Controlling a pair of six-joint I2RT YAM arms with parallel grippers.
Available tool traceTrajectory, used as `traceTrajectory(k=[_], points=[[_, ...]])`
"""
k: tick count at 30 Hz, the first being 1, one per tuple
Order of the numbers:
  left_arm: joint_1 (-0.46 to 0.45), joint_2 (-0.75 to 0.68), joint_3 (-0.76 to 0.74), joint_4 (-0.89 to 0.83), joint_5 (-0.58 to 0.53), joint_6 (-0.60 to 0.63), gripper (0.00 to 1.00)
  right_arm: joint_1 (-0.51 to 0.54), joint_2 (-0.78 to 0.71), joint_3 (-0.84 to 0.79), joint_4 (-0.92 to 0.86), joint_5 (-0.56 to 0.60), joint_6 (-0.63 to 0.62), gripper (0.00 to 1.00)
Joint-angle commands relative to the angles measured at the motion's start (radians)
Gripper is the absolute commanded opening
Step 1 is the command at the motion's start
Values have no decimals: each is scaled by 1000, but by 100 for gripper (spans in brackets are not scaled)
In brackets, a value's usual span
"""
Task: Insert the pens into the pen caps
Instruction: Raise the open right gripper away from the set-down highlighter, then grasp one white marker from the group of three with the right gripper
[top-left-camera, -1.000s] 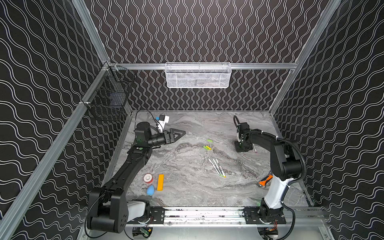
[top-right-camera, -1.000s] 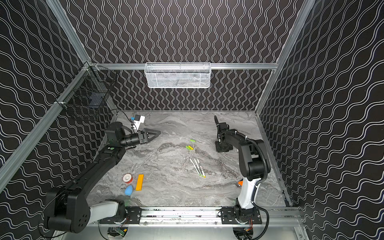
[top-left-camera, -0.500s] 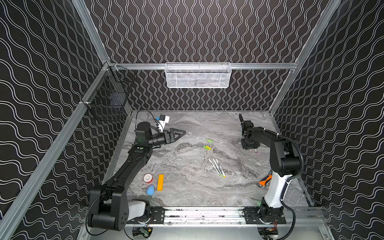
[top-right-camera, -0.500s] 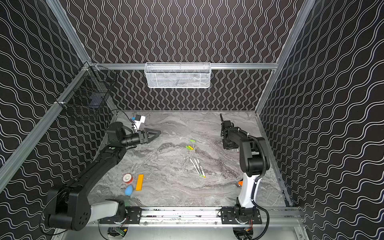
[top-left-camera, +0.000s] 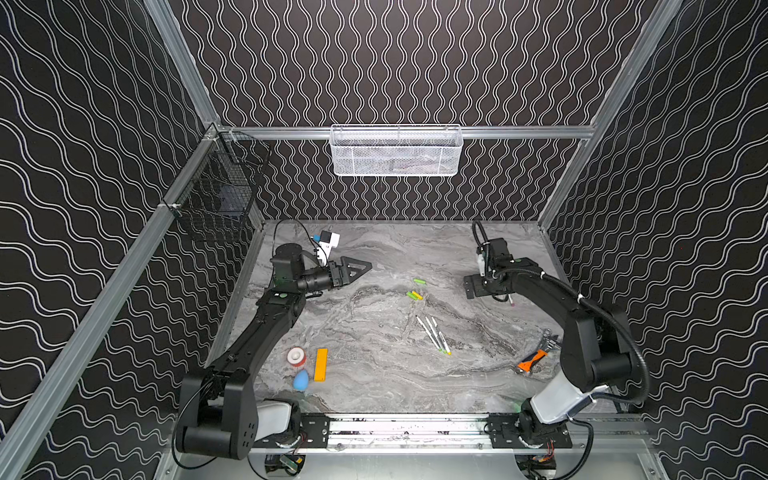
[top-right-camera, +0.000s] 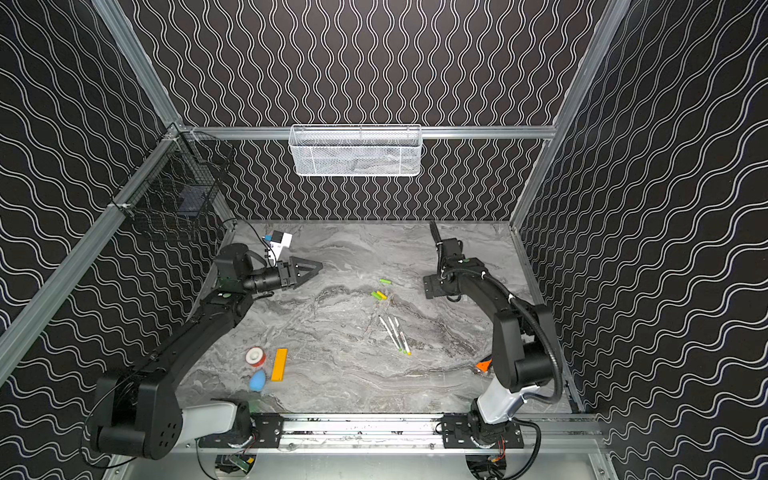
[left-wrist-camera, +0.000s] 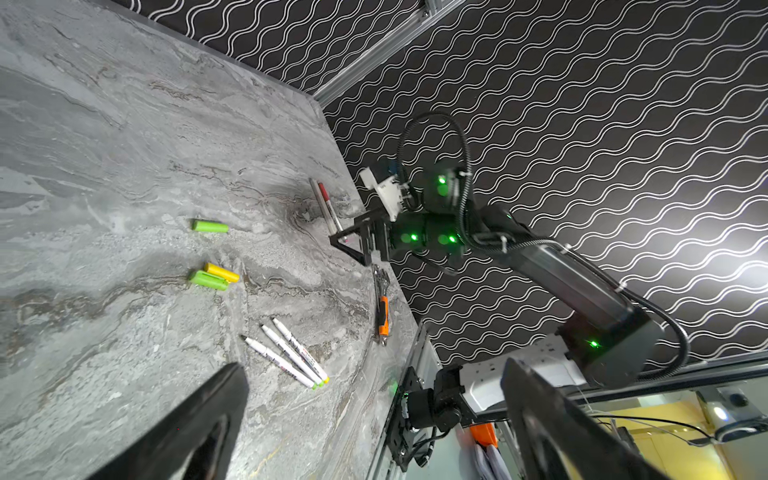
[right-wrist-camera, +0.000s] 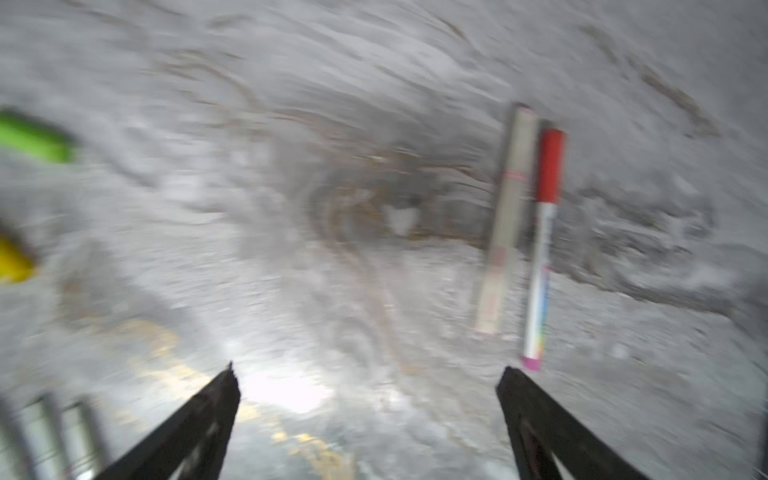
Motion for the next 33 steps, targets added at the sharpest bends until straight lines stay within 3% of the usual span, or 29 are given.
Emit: traceTrajectory(k=[1,9,11,15,18,33], points=[[1,-9,18,-62,-20,70,98,85,-52,-50,72,-93,15,99],[1,0,12,-43,-19,53,99,325,-133,-185,140,-77,130,91],[1,0,10,-34,-19,49,99,356,-147,-215,149,-80,152,85],[1,0,9,-29,-18,45,99,383,-149,-253,151,-91,166,57],[1,0,7,-28,-17,44,98,386,-145,-277,149,-68,176,46],[-1,-1,6,-36,-20,48,99,387,-65,-300,153,-47,162,27]])
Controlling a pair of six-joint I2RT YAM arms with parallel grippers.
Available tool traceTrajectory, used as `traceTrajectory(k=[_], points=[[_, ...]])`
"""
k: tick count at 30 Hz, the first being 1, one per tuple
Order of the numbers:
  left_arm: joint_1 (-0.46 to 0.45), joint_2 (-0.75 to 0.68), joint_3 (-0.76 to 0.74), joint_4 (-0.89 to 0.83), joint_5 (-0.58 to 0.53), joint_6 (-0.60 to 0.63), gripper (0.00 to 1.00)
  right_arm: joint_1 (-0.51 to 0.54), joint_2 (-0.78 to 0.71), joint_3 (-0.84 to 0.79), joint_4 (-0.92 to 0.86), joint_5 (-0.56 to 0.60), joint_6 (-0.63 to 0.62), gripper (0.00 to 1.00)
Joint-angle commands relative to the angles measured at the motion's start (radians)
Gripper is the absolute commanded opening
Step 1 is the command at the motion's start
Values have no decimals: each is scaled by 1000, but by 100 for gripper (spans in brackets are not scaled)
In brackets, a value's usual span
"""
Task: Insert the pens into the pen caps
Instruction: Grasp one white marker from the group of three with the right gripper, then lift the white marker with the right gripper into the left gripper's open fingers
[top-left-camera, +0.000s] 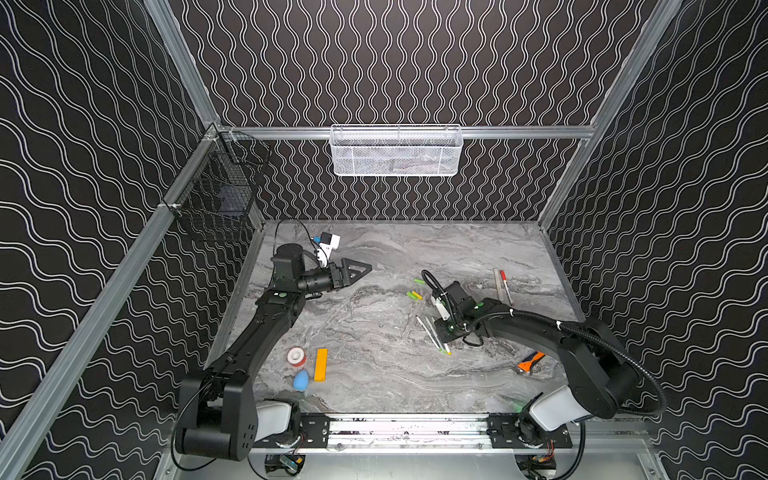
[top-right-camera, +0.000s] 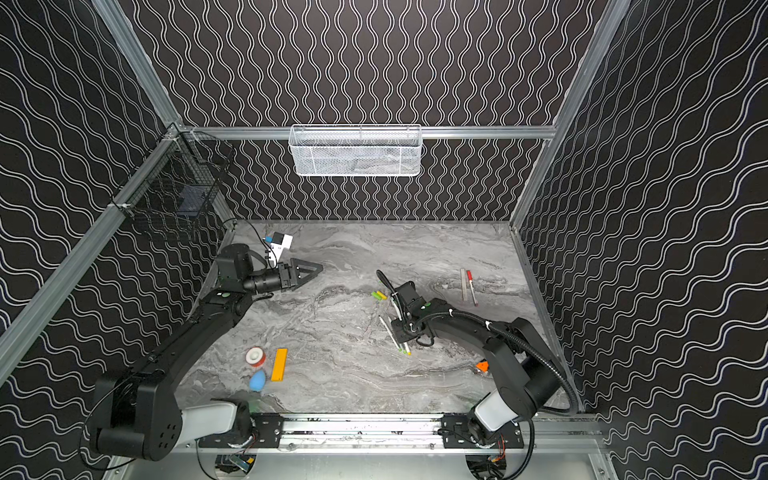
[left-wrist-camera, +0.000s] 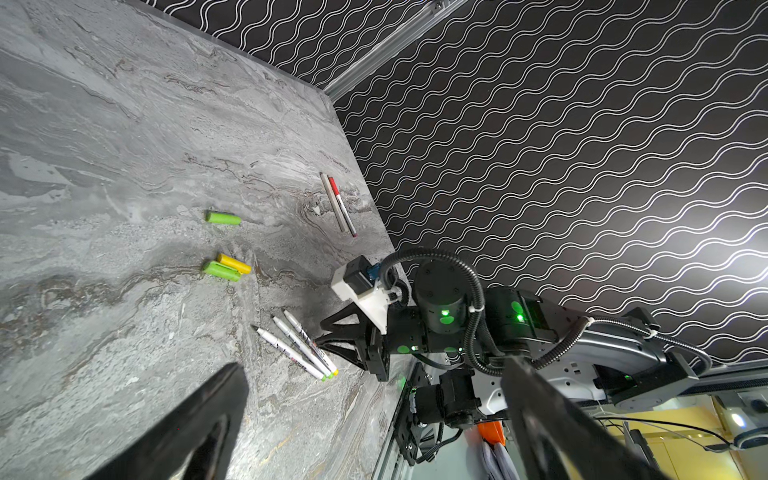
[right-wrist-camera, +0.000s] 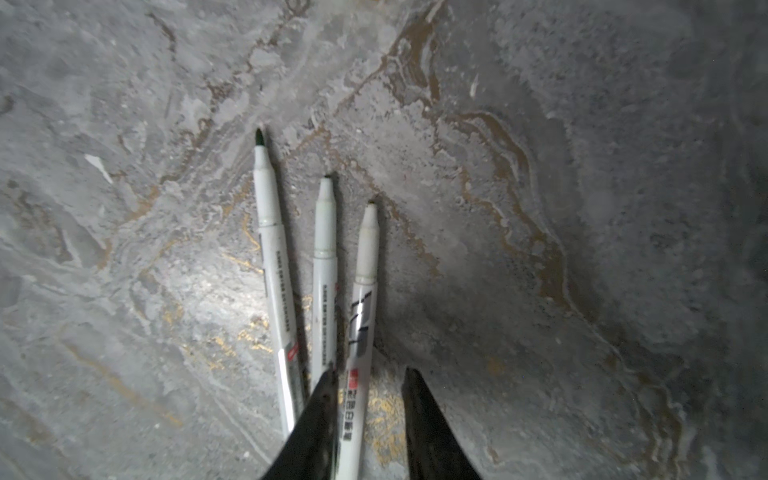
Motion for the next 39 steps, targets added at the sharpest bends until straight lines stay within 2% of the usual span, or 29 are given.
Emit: traceTrajectory(k=[1,16,27,33,39], points=[[1,3,2,22,-9,7,99,1,18,5,3,16,2,27],[0,4,3,19,-8,5,99,2,89,52,-66,24,4,26],[-10,8,10,2,-7,13,99,1,153,138,-117,117,-8,14],[-17,8,15,-5,-6,19,99,-9,119,199,-93,89,-43,13],[-18,10,13,5,-1,13,99,-37,76,211,-61,13,-52,12]])
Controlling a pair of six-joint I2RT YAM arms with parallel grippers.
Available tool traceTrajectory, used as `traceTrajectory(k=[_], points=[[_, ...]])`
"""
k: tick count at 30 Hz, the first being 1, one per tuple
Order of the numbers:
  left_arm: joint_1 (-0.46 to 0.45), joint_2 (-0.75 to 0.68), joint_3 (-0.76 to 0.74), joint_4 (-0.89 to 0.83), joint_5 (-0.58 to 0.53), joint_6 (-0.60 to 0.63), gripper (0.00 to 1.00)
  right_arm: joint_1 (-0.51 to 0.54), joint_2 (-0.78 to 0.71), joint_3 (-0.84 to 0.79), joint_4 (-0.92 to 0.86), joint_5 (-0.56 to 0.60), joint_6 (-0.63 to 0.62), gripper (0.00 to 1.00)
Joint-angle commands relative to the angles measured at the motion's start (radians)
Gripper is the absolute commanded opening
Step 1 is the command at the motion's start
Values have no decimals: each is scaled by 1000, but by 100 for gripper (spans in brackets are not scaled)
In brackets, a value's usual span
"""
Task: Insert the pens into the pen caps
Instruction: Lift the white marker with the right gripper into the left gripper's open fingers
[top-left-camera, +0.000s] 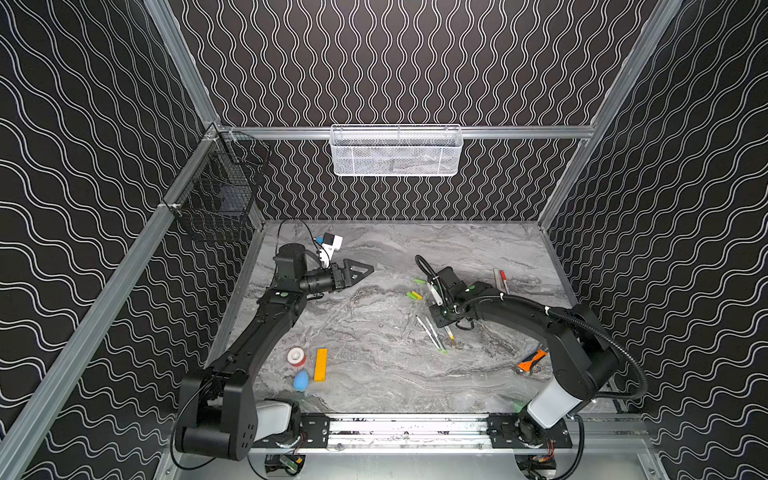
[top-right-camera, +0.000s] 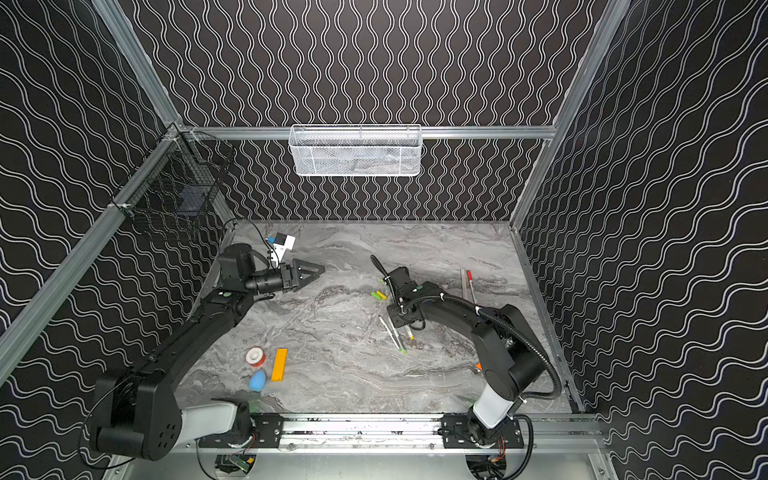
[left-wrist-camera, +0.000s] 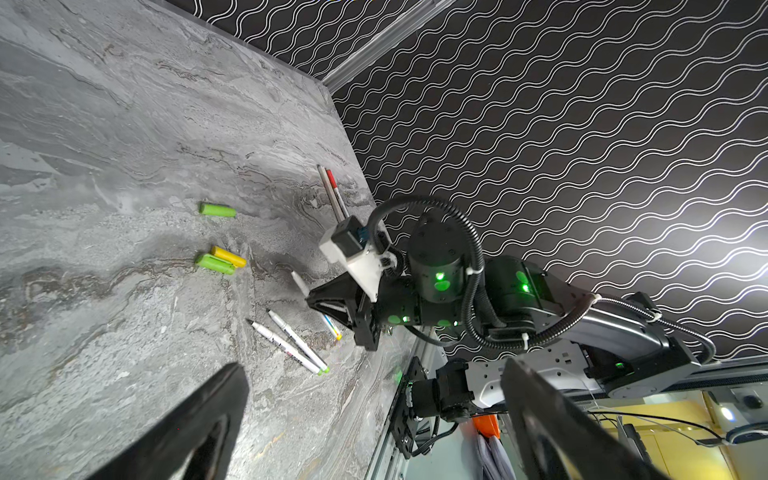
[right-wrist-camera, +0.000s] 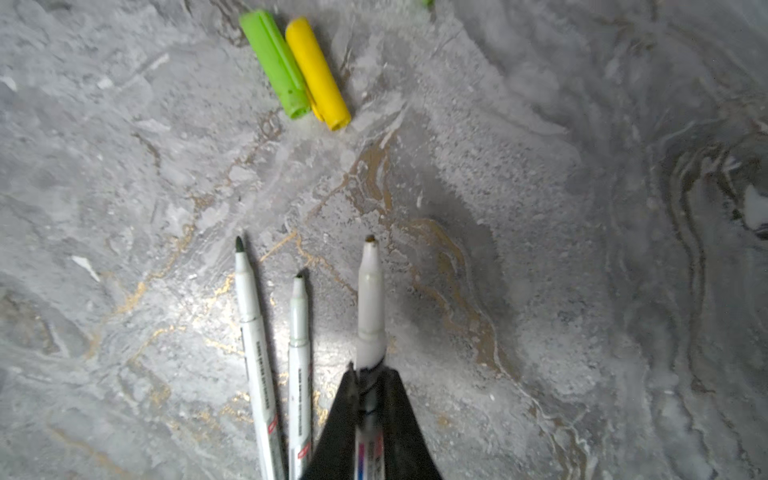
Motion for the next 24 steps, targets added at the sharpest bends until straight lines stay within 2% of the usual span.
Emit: traceTrajectory(k=[1,6,10,13,18,24], points=[[-2,9,4,34,1,7,98,-10,-35,7,38,-73,-9,13],[-21,19,11,31,7,13,98,-11,-120,-17,129,-206,-44,13],[-71,26,32,-20,8,58,96,-11,-180,-26,204,-306,-34,13],[-114,20,48,-67,5,105,95,-11,-217,-16,256,-388,-9,13],[-163,-9,45,-24,29,110,92,-12,-301,-16,382,-505,67,13],[-263,-64,57,-62,-44,176,90,-14,-379,-3,497,-671,155,13]])
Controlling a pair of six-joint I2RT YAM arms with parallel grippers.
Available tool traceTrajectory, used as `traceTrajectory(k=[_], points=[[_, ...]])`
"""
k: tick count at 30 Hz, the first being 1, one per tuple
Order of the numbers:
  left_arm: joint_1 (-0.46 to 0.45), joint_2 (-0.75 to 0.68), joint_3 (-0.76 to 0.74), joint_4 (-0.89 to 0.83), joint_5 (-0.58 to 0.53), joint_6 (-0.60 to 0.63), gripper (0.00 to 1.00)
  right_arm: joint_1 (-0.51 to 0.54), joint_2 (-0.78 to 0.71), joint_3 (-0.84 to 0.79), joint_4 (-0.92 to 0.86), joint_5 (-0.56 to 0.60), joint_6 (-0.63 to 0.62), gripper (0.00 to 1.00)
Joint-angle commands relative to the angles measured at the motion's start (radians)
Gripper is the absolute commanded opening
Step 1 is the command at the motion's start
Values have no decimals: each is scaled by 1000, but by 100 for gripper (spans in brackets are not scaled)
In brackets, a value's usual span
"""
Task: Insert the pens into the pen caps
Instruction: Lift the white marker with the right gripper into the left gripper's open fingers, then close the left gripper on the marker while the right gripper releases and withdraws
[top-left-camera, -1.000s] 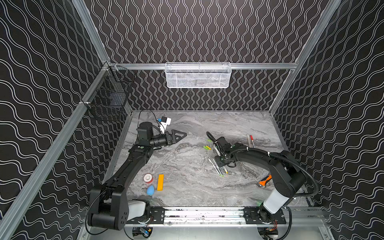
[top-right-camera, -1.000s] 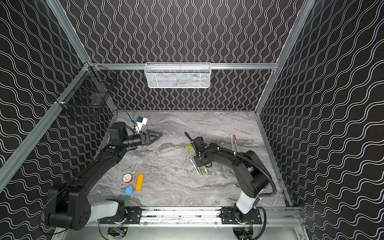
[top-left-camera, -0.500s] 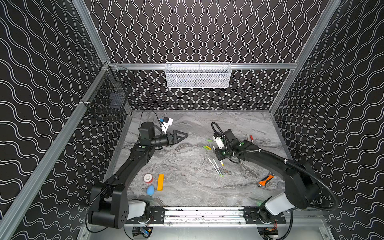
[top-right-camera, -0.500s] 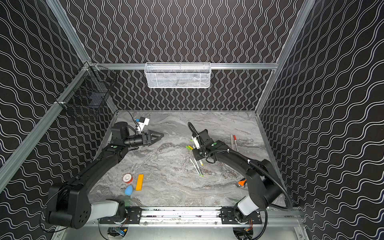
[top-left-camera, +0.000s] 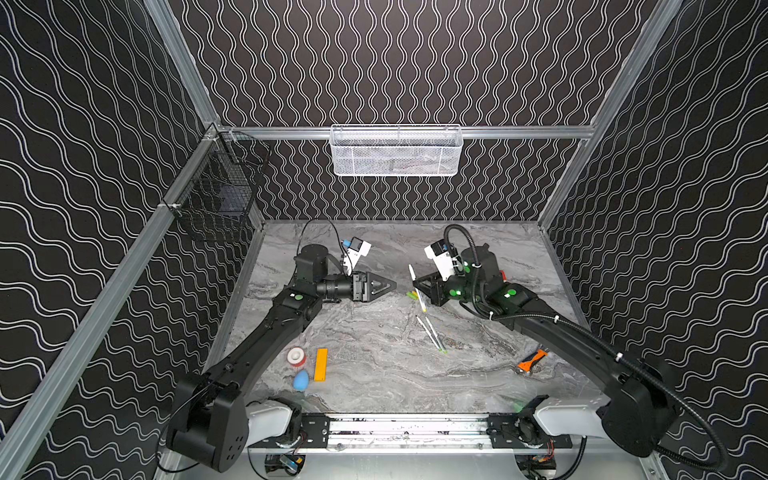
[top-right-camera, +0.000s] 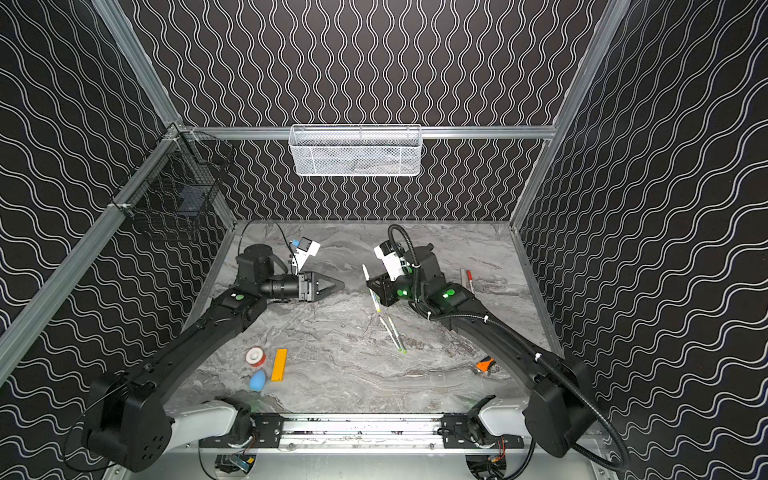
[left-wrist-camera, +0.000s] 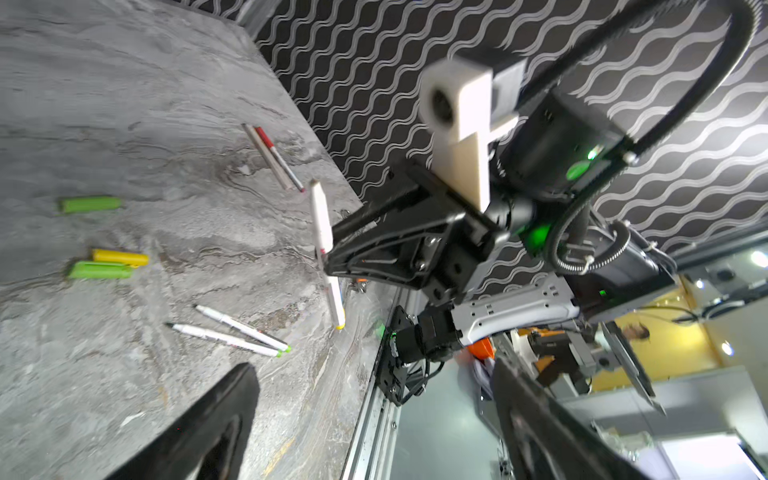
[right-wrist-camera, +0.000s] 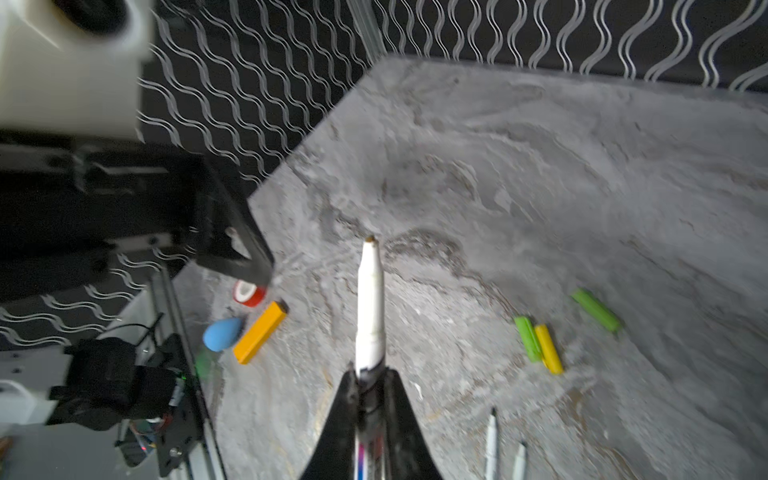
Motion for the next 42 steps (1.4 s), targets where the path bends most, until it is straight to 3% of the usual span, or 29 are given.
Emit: traceTrajectory(k=[1,6,13,20,24,29,33,37,40,42], points=[[-57,-28,18,-5,-64,66,89,0,-33,8,136,-153,80,13],[-163,-56,24,14,-186,83,87,0,-71,-5,225,-251,145,13],[-178,-63,-82,331,-262,-101,72,-1,-129,-84,417,-338,251,14],[-195,15,-96,618,-147,-233,61,0,-149,-142,516,-329,312,13],[-197,51,-108,717,-140,-291,44,-2,-166,-187,584,-300,342,12],[-198,58,-102,699,-138,-278,23,-2,-176,-223,646,-258,376,13],[-197,48,-77,589,-117,-228,9,-3,-167,-218,636,-255,382,14],[-193,15,-59,447,-117,-148,3,-6,-155,-203,603,-256,376,15],[-178,-7,-21,256,-140,-71,0,-19,-151,-200,582,-258,379,22],[-155,-11,25,88,-154,-10,0,-44,-154,-194,555,-258,384,34]])
